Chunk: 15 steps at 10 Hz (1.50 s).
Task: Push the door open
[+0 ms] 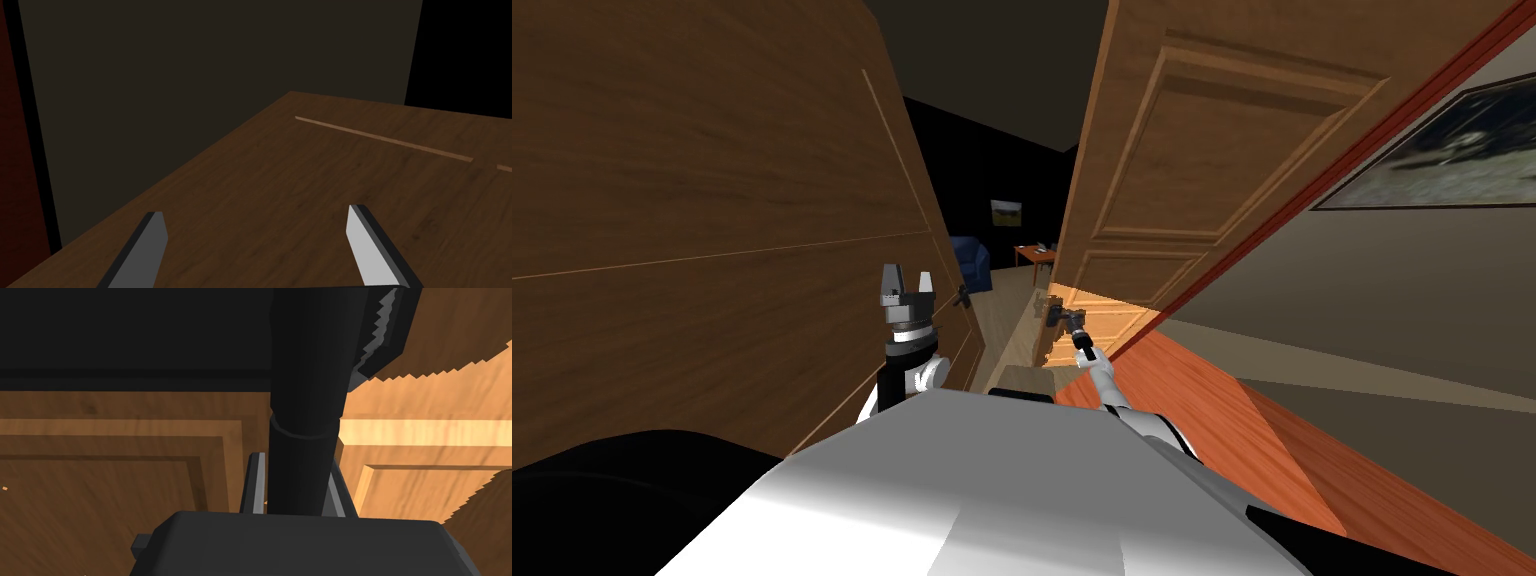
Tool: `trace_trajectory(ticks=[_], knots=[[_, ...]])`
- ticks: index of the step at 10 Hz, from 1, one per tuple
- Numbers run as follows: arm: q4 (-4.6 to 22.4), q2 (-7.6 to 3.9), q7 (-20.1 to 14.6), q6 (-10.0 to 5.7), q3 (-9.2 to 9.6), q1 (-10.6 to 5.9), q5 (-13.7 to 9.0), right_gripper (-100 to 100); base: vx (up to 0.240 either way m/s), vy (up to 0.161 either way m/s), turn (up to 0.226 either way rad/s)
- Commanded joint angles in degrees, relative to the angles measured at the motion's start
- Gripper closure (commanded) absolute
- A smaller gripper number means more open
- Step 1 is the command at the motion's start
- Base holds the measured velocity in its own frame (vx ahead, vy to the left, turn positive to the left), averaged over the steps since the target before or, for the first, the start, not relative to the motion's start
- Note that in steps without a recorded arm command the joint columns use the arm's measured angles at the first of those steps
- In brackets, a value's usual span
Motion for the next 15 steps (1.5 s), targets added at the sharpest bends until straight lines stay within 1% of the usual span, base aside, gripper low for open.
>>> trace_trajectory(ticks=[1, 5, 7, 9, 10, 11, 12, 13, 15], knots=[[-0.44, 0.73, 1.95, 1.69, -0.98, -1.1, -0.91, 100, 0.094, 0.02, -0.024], [0.55, 3.73, 6.6, 4.58, -2.74, -2.97, -2.75, 100, 0.088, 0.032, -0.03], [0.97, 5.02, 8.59, 5.82, -3.49, -3.77, -3.54, 100, 0.087, 0.034, -0.027], [1.31, 6.05, 10.19, 6.82, -4.09, -4.41, -4.17, 100, 0.082, 0.019, -0.023], [1.58, 6.87, 11.45, 7.6, -4.57, -4.92, -4.67, 100, 0.074, 0.015, -0.031], [1.77, 7.46, 12.35, 8.16, -4.91, -5.27, -5.02, 100, 0.086, 0.012, -0.023], [2.02, 6.81, 11.84, 7.78, -5.04, -4.95, -4.83, 100, 0.041, -0.002, -0.015], [1.92, 6.74, 12.99, 7.95, -5.6, -5.07, -5.39, 100, 0.135, -0.006, -0.072], [1.91, 6.72, 14.15, 7.98, -6.19, -5.21, -6.01, 100, 0.202, -0.022, -0.066]])
